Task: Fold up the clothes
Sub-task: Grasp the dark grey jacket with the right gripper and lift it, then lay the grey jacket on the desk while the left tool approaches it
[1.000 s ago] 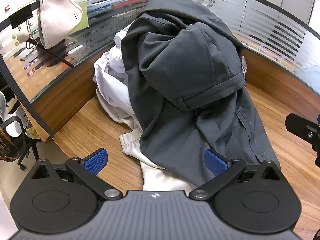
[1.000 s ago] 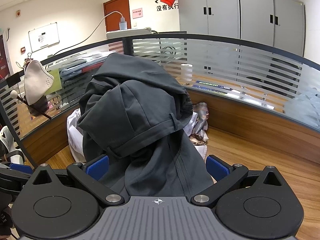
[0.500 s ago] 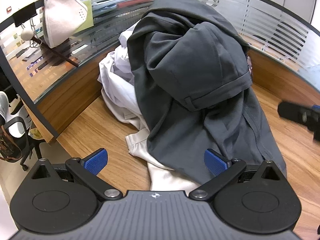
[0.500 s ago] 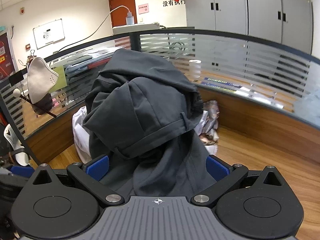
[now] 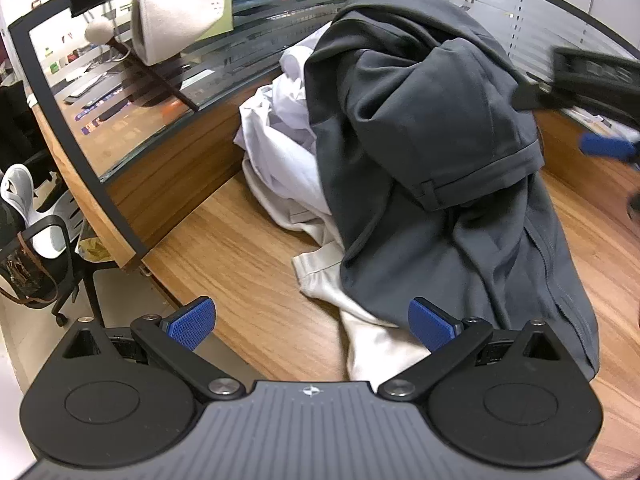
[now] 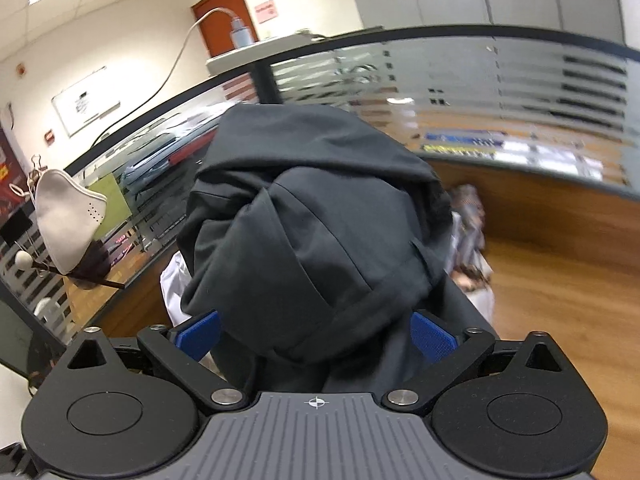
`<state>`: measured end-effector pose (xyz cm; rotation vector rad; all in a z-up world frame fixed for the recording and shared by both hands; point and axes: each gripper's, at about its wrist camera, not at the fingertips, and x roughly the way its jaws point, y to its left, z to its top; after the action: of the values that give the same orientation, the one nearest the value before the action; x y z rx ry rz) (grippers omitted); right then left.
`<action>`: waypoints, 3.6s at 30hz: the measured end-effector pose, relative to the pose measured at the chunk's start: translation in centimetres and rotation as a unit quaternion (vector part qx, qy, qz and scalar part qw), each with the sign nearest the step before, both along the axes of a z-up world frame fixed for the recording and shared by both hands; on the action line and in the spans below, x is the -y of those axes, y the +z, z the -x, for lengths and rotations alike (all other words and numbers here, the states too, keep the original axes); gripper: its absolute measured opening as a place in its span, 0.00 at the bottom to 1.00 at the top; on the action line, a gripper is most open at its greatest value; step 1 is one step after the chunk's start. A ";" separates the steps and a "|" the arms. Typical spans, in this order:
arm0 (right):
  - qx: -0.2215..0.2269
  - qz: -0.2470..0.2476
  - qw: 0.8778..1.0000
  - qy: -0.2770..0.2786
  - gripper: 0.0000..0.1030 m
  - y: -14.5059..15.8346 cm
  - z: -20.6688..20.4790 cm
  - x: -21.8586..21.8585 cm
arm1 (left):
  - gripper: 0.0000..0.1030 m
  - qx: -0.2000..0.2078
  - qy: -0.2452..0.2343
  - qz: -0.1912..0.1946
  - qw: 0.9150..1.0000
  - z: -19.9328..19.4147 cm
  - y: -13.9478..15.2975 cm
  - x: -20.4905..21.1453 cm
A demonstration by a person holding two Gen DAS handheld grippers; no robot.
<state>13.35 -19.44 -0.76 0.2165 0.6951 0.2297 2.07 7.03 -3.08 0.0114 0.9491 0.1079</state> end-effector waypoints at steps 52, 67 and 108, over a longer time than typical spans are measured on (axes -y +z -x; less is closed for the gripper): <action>-0.046 0.076 0.984 -0.151 0.08 0.3 7.6 24.3 | 1.00 0.026 -0.187 -0.011 0.982 0.0 1.1 16.3; -0.117 0.091 0.953 -0.263 0.08 -3.6 22.8 42.8 | 1.00 0.003 -0.313 0.027 0.949 3.2 -1.1 35.0; -0.238 0.215 0.947 0.000 0.27 -13.3 13.8 41.7 | 0.88 -0.022 -0.641 -0.073 0.764 -1.0 -13.6 59.0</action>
<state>-0.49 -61.16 -14.08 -0.1543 1.2062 0.0182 3.04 -51.93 -16.70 0.8075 0.8046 -1.1050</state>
